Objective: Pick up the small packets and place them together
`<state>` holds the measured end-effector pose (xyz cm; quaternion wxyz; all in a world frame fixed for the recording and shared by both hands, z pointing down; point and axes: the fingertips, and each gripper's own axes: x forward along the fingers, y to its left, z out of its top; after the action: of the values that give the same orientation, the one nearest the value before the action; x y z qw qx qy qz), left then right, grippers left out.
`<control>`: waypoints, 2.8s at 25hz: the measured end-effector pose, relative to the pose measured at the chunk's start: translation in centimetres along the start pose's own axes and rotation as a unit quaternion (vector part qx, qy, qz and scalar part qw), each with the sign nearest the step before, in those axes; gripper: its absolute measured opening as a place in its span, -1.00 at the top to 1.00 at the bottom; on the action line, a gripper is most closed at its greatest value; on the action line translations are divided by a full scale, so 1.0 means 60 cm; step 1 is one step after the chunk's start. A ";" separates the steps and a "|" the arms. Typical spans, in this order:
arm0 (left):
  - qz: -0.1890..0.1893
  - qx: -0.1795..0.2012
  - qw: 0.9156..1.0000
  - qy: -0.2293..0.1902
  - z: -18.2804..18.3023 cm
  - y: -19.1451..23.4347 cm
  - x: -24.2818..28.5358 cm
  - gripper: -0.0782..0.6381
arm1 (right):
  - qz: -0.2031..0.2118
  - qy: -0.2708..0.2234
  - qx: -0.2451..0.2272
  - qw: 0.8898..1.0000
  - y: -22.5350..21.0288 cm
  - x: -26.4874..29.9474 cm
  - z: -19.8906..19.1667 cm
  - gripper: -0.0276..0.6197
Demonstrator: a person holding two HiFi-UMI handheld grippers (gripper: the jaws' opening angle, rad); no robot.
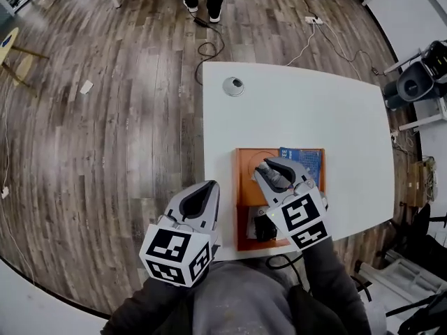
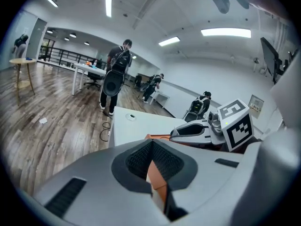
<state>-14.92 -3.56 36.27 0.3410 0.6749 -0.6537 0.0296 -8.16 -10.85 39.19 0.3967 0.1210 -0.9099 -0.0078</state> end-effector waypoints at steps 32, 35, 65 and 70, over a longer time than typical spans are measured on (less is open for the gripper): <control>-0.070 0.062 0.996 -0.007 0.004 -0.048 -0.042 0.79 | -0.154 -0.097 0.059 0.981 0.004 -0.137 -0.003 0.38; -0.100 0.080 0.992 -0.001 0.006 -0.092 -0.025 0.79 | -0.181 -0.094 0.073 0.976 -0.012 -0.174 -0.027 0.38; -0.117 0.093 0.986 0.076 -0.052 -0.112 0.029 0.79 | 0.013 0.109 0.095 0.989 0.142 -0.063 -0.223 0.19; -0.102 0.079 0.989 0.077 -0.059 -0.097 0.034 0.79 | 0.025 0.156 0.067 0.985 0.144 -0.040 -0.254 0.08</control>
<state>-7.92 -4.06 37.53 0.3368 0.7585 -0.5492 0.0980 2.62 -0.67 48.85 0.5250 0.1243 -0.8380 0.0819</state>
